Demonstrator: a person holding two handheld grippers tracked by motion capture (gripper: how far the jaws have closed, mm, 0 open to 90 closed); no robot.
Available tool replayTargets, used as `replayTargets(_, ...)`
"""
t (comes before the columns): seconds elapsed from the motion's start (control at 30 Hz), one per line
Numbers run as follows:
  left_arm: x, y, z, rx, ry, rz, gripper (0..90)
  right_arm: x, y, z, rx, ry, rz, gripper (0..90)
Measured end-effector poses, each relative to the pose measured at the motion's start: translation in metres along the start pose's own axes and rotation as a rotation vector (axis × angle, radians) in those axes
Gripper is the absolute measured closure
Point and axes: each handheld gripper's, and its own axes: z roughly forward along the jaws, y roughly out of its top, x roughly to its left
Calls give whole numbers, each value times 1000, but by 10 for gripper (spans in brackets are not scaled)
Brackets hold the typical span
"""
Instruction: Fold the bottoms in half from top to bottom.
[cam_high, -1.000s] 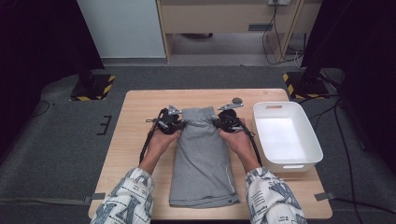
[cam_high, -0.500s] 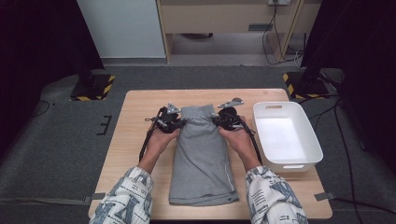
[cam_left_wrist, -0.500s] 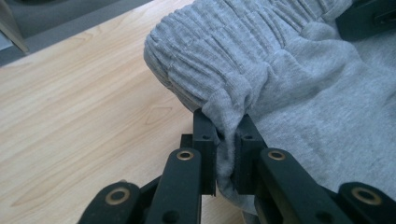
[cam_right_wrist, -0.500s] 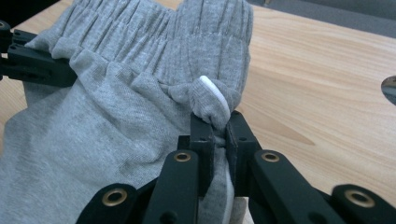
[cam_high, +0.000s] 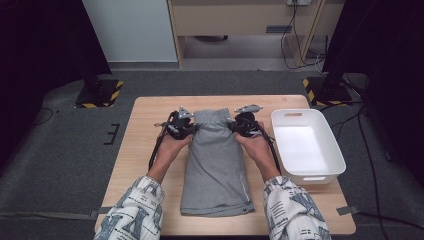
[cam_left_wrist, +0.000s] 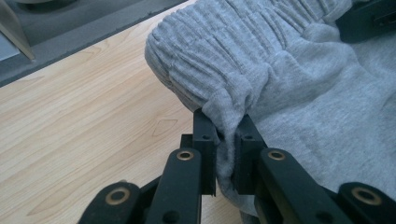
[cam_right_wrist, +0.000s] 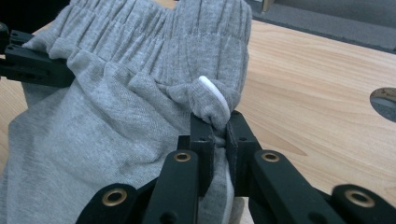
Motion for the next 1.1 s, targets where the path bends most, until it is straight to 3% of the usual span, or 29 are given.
replayTargets(0.73, 8, 13, -10, -30, 16, -3, 827, 5, 18, -2, -39, -14, 11, 839)
replayTargets(0.83, 13, 14, -10, -27, 29, 16, 827, 5, 22, 0, -45, -15, 13, 839)
replayTargets(1.1, 28, 23, -16, -47, 52, 18, 826, 7, 37, 13, -87, -12, 49, 839)
